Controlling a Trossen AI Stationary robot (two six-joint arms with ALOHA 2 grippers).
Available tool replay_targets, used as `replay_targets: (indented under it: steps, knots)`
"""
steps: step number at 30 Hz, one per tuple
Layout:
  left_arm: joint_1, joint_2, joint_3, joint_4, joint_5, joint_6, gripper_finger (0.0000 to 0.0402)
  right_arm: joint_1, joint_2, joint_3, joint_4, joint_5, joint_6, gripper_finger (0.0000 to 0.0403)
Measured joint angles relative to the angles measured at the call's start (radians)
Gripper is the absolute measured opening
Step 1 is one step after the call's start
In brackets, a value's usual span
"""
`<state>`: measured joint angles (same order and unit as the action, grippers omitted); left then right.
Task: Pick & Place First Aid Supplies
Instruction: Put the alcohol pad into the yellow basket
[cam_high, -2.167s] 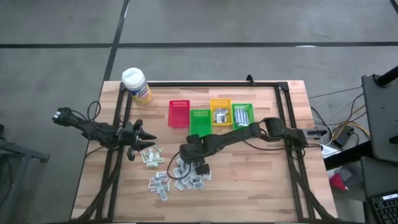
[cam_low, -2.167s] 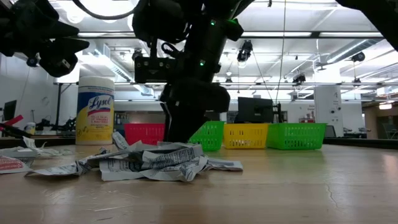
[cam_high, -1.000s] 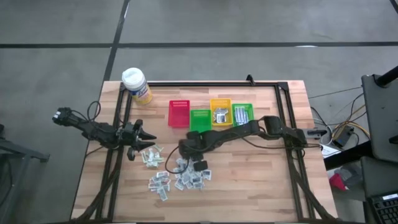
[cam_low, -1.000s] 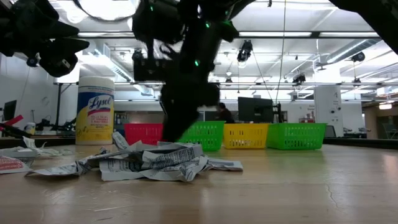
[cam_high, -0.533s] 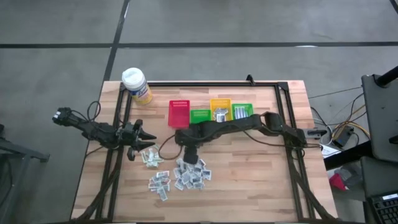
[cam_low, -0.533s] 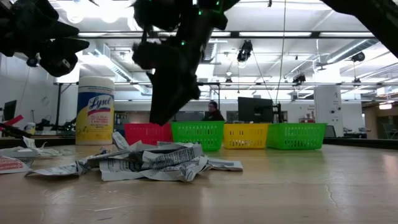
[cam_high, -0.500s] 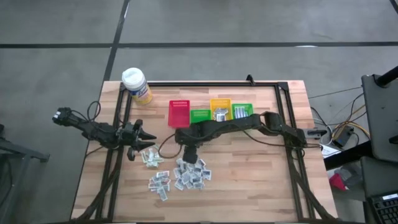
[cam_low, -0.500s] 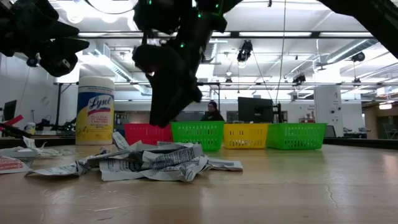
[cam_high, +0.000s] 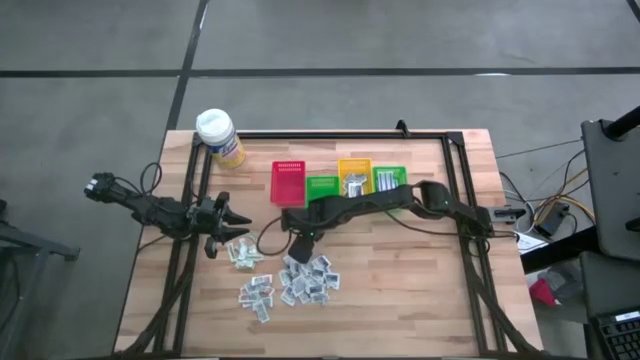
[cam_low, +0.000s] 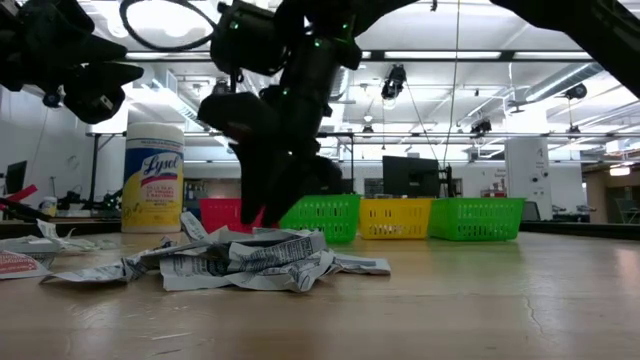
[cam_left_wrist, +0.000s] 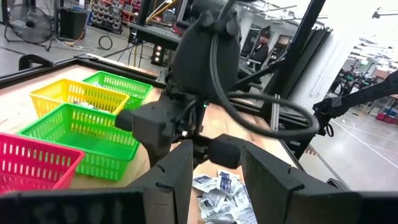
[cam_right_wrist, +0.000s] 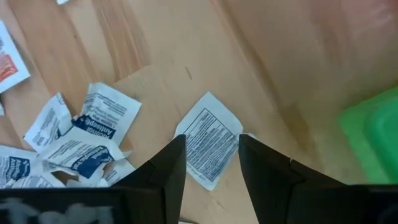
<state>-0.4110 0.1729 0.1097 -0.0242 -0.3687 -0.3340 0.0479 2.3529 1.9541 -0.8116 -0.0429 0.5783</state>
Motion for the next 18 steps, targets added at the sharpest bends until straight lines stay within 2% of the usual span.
replay_targets:
  steps: [18]
  knots:
    - [0.000, 0.000, 0.000, 0.001, 0.000, 0.002, 0.0131, 0.008, 0.035, -0.012, 0.004, -0.018, 0.017, 0.0127]
